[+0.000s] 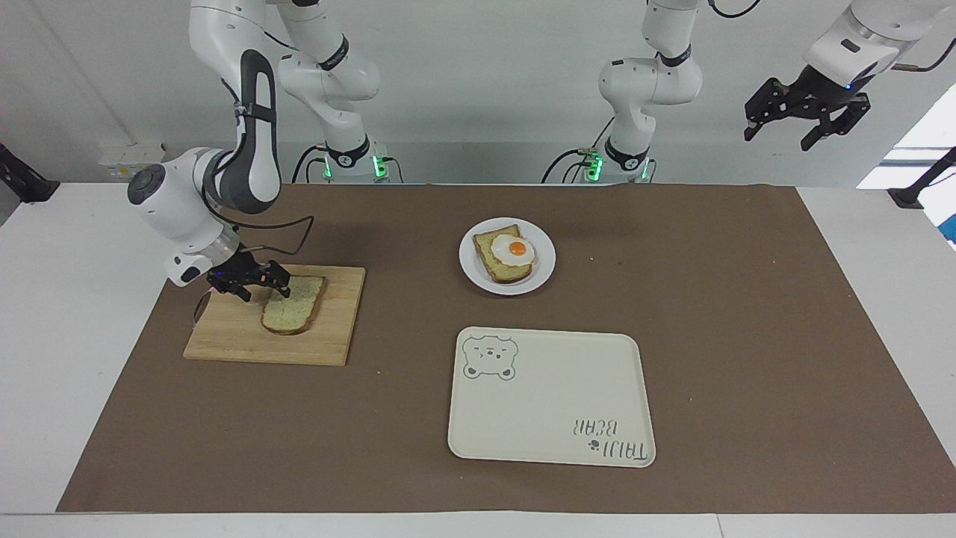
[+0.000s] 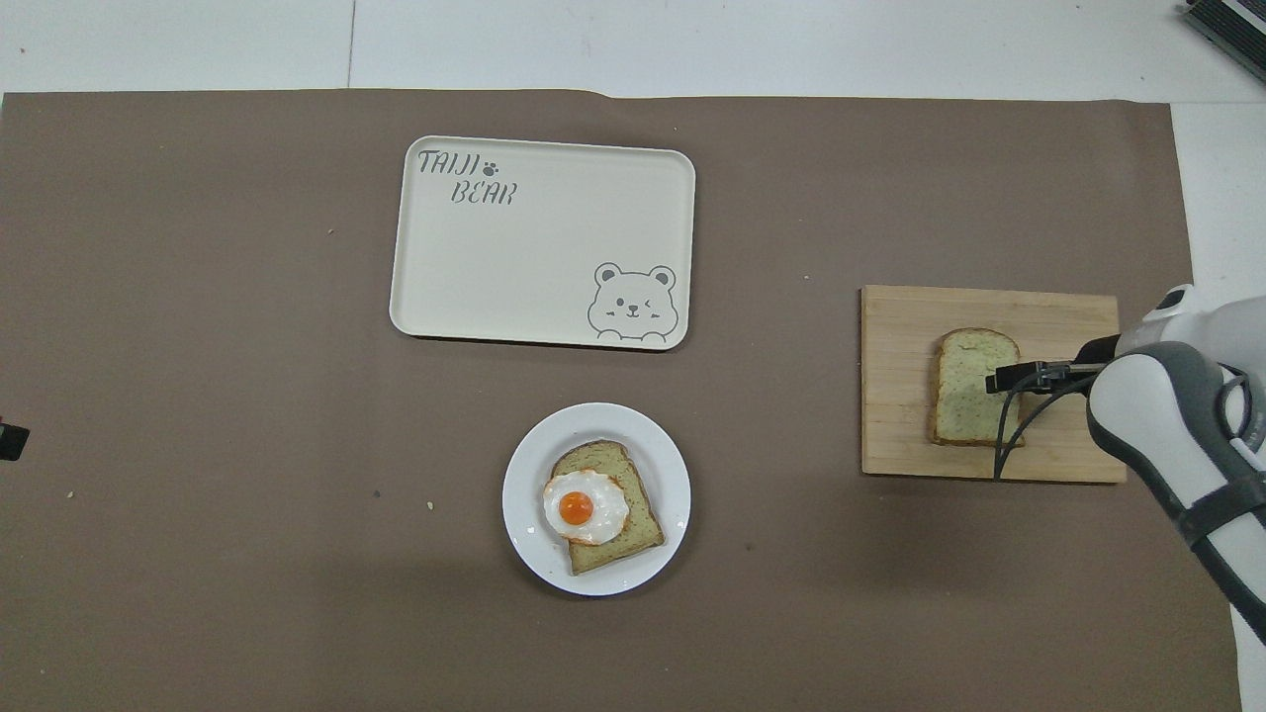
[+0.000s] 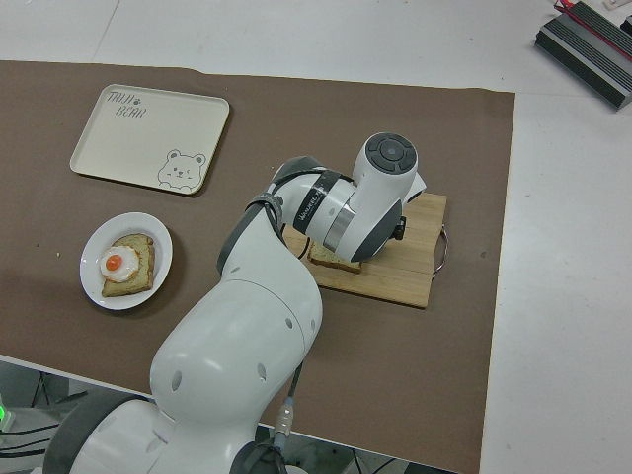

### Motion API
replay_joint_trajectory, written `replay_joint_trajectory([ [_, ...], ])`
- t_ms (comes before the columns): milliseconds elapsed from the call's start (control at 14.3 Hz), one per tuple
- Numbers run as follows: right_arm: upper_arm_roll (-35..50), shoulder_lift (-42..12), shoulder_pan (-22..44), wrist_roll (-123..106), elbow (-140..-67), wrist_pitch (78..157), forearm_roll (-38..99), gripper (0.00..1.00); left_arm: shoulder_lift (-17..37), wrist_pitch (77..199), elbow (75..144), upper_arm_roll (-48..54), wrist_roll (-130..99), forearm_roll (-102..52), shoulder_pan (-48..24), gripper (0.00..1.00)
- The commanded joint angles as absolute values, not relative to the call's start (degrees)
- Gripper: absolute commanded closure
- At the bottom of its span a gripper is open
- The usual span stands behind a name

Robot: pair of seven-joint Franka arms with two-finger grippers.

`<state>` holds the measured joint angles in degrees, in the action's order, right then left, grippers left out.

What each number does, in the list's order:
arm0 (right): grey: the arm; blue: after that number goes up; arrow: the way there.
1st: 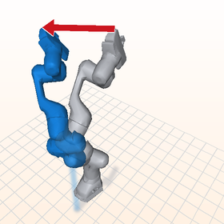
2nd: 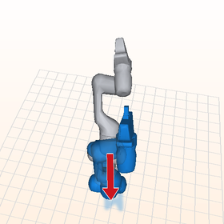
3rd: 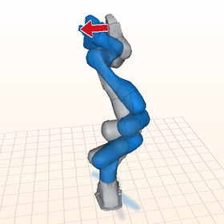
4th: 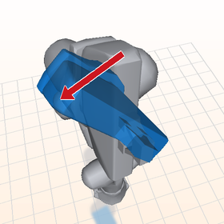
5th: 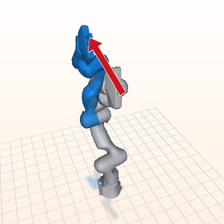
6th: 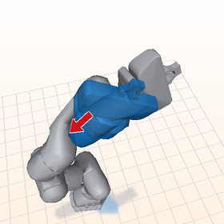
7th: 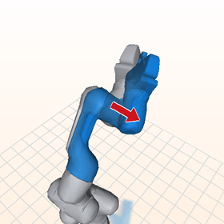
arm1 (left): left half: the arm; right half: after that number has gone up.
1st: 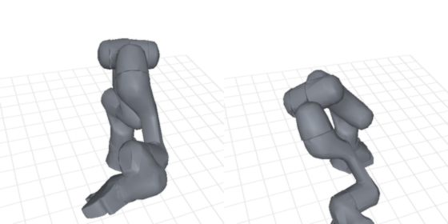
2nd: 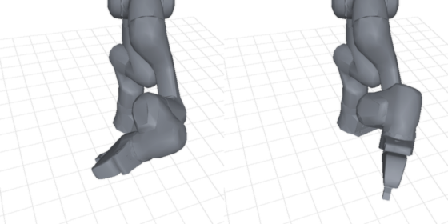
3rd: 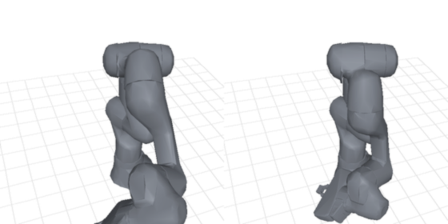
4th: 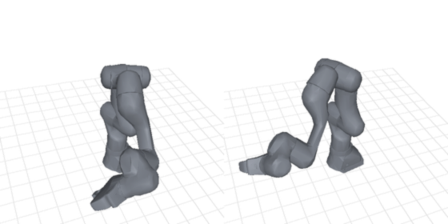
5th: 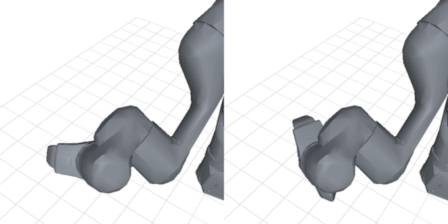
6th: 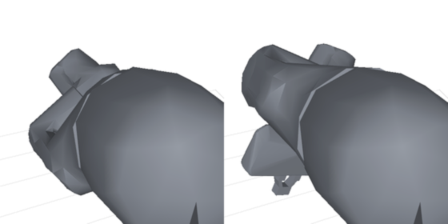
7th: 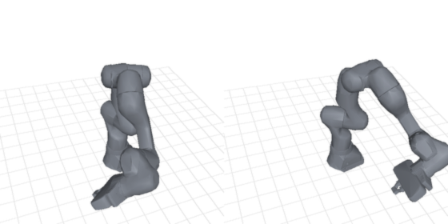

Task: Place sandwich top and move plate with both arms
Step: 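Close the right gripper on the bread slice's edge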

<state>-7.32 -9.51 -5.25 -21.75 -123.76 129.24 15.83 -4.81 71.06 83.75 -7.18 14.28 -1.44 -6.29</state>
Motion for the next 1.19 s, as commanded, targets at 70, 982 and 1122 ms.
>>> replay_joint_trajectory([
  [70,-6.9,-9.4,-5.9,-24.2,-124.6,130.3,17.9,0.00,-6.6,71.7,85.8,-7.7,14.3,-1.8,-7.1,0.00],
  [982,-6.9,-9.7,-5.0,-19.7,-125.6,130.0,18.9,1.00,-6.5,71.7,85.6,-7.7,14.3,-1.8,-7.1,0.00],
  [1122,-6.9,-9.7,-4.9,-18.9,-125.6,129.9,18.9,1.00,-6.3,71.6,85.3,-7.7,14.4,-1.8,-7.1,0.00],
])
